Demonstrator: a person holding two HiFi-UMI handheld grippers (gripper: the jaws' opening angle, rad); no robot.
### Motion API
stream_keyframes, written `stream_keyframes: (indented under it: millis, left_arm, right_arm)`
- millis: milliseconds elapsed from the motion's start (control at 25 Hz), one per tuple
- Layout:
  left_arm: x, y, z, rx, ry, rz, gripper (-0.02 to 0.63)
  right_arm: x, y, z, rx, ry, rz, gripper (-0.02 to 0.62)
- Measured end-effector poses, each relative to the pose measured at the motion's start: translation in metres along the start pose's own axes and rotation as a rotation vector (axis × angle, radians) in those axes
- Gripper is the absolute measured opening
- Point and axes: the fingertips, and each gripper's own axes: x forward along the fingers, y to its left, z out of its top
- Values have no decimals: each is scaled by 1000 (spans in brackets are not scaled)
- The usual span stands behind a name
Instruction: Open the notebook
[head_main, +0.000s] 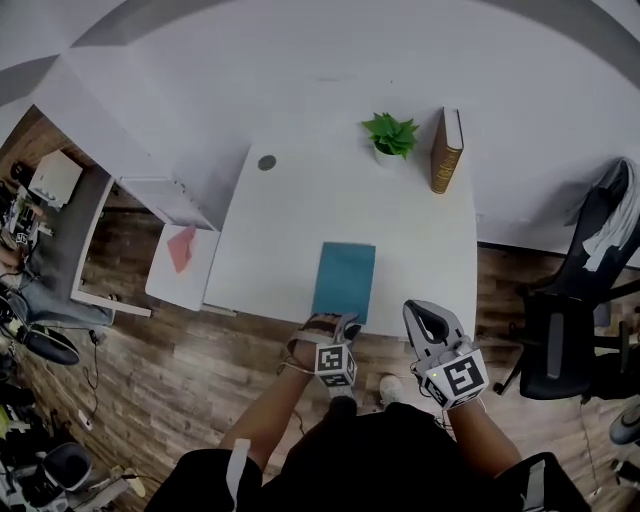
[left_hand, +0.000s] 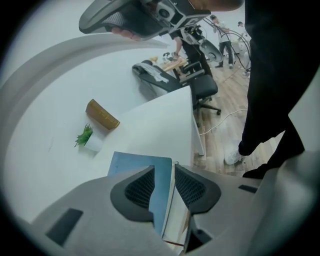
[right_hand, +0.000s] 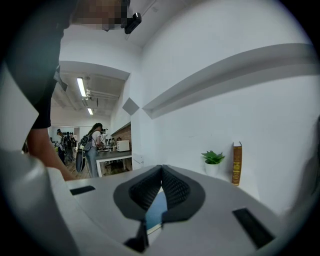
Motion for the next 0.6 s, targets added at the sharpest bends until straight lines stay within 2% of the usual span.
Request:
stream_keyframes:
  millis: [280, 400, 440, 480, 600]
  left_arm:
    - [20, -7, 3, 64, -9, -65, 117]
    - [22, -11, 5, 51, -29, -113, 115]
    - [22, -12, 6, 41, -39, -131, 106]
    - [22, -14, 6, 28, -49, -149, 69]
    - [22, -15, 7, 3, -79, -187, 51]
  right_arm:
    - [-5, -9, -8, 9, 16, -73, 2]
    - [-6, -11, -10, 10, 26, -92, 2]
    - [-6, -12, -10, 2, 19, -95, 2]
    - [-5, -13, -10, -2, 11, -98, 2]
    - [-2, -12, -13, 10, 11, -106, 2]
